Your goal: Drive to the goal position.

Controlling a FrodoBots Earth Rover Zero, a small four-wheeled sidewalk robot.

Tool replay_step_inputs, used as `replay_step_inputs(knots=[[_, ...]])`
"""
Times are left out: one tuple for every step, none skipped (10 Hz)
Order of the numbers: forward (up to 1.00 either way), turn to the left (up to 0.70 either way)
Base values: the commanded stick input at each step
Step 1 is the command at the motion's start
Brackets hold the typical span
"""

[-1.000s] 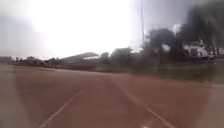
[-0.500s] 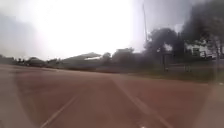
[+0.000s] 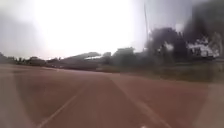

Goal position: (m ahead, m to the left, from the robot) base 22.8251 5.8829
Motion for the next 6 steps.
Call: replay_step_inputs(knots=[[0.70,0.00],[0.70,0.00],[0.70,0.00],[0.70,0.00],[0.70,0.00],[0.70,0.00]])
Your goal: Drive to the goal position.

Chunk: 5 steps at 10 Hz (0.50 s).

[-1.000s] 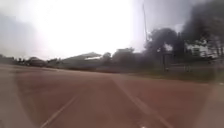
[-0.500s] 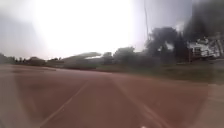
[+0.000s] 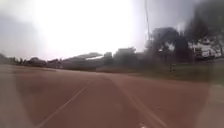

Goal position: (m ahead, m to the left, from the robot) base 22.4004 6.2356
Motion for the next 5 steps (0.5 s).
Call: replay_step_inputs(knots=[[0.70,0.00],[0.70,0.00],[0.70,0.00],[0.70,0.00],[0.70,0.00]])
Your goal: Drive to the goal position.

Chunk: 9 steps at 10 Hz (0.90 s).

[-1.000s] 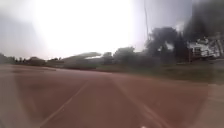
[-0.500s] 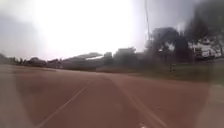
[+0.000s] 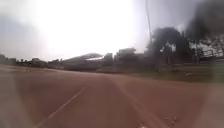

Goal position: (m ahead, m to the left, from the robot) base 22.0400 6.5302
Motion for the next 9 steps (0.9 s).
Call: replay_step_inputs(knots=[[0.70,0.00],[0.70,0.00],[0.70,0.00],[0.70,0.00],[0.70,0.00],[0.70,0.00],[0.70,0.00],[0.70,0.00],[0.70,0.00]])
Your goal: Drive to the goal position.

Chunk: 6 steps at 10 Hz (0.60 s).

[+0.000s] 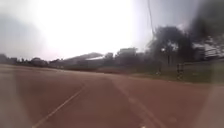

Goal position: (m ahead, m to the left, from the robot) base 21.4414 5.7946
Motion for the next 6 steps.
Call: replay_step_inputs(knots=[[0.70,0.00],[0.70,0.00],[0.70,0.00],[0.70,0.00],[0.70,0.00],[0.70,0.00]])
